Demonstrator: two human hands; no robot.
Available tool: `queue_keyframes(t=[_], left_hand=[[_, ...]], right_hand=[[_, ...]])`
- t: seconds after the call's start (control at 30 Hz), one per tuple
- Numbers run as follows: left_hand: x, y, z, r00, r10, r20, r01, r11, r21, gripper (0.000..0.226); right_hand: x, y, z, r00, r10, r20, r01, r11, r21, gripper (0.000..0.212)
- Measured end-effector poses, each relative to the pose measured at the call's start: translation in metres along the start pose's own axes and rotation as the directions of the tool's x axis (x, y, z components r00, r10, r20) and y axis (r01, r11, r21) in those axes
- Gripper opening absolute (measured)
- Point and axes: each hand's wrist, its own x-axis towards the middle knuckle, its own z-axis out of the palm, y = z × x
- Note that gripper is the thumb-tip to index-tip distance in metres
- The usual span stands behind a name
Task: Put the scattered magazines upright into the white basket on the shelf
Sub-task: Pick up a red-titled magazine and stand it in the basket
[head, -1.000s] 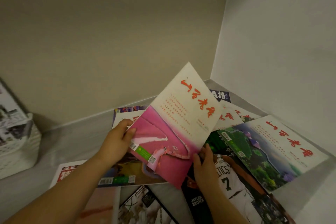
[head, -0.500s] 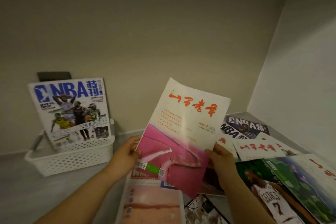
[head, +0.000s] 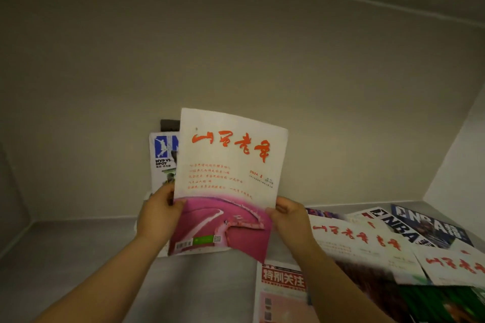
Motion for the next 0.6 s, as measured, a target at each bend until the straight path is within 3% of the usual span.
queue_keyframes(t=[0.23,0.4,0.6], left_hand=[[0.049,-0.021,-0.031,0.979,-0.045,-0.201,0.051,0.998,0.026,0.019],[0.072,-0.045,-0.029,0.99,-0.073,-0.118,0.086,0.989,0.116,0.015],[0.088,-0.075,-0.012,0.996,-0.084,-0.031,0.088,0.972,0.219,0.016]], right_hand=[[0.05,-0.021,0.057,0.99,-0.119,-0.07,0.113,0.99,-0.086,0.014],[0.077,-0.01,0.08,0.994,-0.063,-0.09,0.052,0.991,-0.125,0.016],[0.093,0.025,0.091,0.991,0.112,-0.07,-0.123,0.976,-0.178,0.019]])
